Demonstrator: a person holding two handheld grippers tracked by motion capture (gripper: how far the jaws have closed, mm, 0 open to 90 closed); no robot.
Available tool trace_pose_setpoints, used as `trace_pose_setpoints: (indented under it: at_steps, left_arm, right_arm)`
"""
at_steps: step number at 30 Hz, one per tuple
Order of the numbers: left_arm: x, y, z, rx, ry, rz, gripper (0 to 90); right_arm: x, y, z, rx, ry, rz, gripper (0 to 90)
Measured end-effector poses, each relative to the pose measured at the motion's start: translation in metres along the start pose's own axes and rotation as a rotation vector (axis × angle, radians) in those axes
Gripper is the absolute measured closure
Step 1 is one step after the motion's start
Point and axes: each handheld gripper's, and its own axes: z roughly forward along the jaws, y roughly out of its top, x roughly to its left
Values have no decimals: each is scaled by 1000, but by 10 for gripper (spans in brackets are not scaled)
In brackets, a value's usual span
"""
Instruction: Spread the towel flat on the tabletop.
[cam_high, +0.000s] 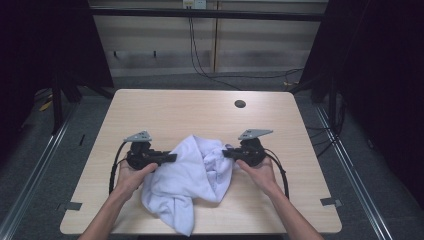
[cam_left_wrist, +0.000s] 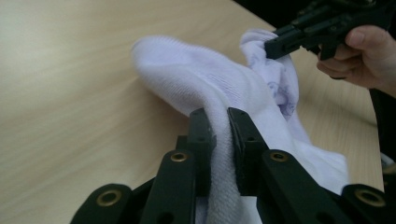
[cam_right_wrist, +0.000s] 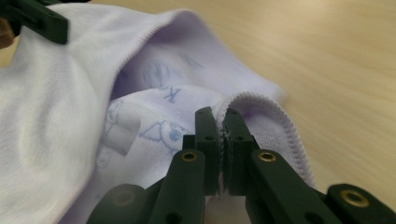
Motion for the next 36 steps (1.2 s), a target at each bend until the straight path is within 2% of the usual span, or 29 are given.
trace_pose_setpoints:
  at_steps: [2, 4, 7, 8, 9, 12, 14, 15, 16, 17, 19, 21, 22, 24, 26, 27, 28, 29, 31, 33, 34, 36]
  left_arm:
    - [4, 2, -11, -46, 15, -25, 809]
    - [5, 3, -15, -56, 25, -24, 812]
    - [6, 12, -28, -76, 43, -4, 813]
    - [5, 16, -31, -88, 45, 1, 813]
    - [1, 28, -37, -103, 59, 38, 814]
    - [-5, 46, -51, -167, 63, 58, 821]
    - [-5, 54, -62, -216, 64, 54, 824]
    - [-5, 56, -69, -234, 84, 59, 826]
    - [-5, 56, -69, -234, 84, 59, 828]
    - [-1, 58, -83, -279, 102, 35, 829]
    - [4, 57, -95, -304, 129, 20, 830]
    - [7, 58, -100, -313, 131, 12, 830]
    - [7, 60, -99, -305, 145, 23, 830]
    - [5, 67, -96, -305, 168, 25, 832]
    - [6, 72, -95, -310, 172, 27, 834]
    - [11, 83, -94, -317, 200, 24, 834]
    - [11, 83, -94, -317, 200, 24, 834]
    - [17, 90, -95, -317, 219, 16, 834]
    - [20, 101, -95, -326, 229, 9, 833]
    - [20, 113, -97, -336, 254, 32, 833]
    - [20, 120, -99, -356, 260, 30, 833]
    - [20, 132, -105, -379, 268, 39, 833]
  right_arm:
    - [-7, 1, -12, -27, -19, 14, 870]
    - [-10, 3, -18, -42, -28, 27, 869]
    - [-20, 13, -42, -111, -46, 48, 870]
    - [-20, 13, -42, -111, -46, 48, 870]
    - [-21, 21, -52, -159, -55, 54, 869]
    - [-24, 34, -67, -205, -79, 57, 870]
    - [-28, 41, -78, -235, -101, 66, 870]
    - [-30, 44, -83, -243, -122, 72, 871]
    - [-30, 44, -83, -243, -122, 72, 871]
    - [-39, 48, -96, -265, -154, 92, 871]
    - [-46, 49, -106, -282, -176, 112, 871]
    - [-55, 49, -116, -312, -175, 146, 871]
    - [-57, 51, -118, -313, -173, 144, 871]
    - [-57, 57, -115, -293, -204, 129, 872]
    - [-58, 61, -113, -286, -204, 127, 873]
    - [-63, 71, -110, -282, -206, 132, 873]
    - [-63, 71, -110, -282, -206, 132, 873]
    - [-66, 76, -109, -288, -207, 140, 873]
    - [-75, 90, -107, -290, -215, 154, 873]
    - [-78, 103, -105, -287, -233, 148, 873]
    - [-79, 111, -106, -289, -244, 141, 873]
    - [-81, 132, -111, -324, -256, 125, 872]
